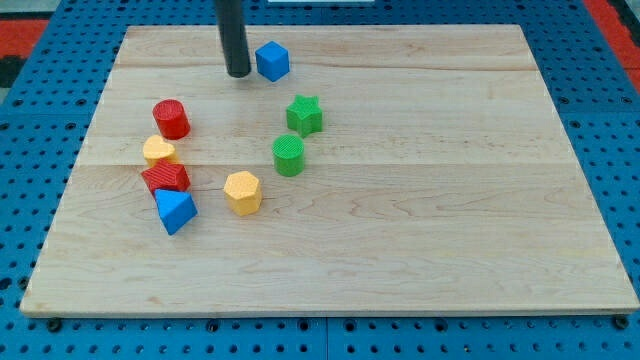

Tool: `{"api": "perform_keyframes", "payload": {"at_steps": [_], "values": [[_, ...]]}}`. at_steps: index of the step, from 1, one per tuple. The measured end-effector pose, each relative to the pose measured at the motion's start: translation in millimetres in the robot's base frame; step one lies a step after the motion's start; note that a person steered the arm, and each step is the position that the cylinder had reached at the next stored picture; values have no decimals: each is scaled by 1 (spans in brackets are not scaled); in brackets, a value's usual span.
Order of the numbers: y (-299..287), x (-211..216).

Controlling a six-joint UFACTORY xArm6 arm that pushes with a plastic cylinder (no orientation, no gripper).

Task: Push the blue cube to the top center

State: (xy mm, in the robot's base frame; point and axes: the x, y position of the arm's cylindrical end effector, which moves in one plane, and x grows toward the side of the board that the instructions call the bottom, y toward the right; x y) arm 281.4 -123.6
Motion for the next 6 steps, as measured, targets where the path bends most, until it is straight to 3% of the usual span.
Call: {"api": "perform_keyframes", "payload": {"at_steps": [1, 3, 5, 6], "values": [[50, -15], [81, 6], [129, -32], [133, 18]]}}
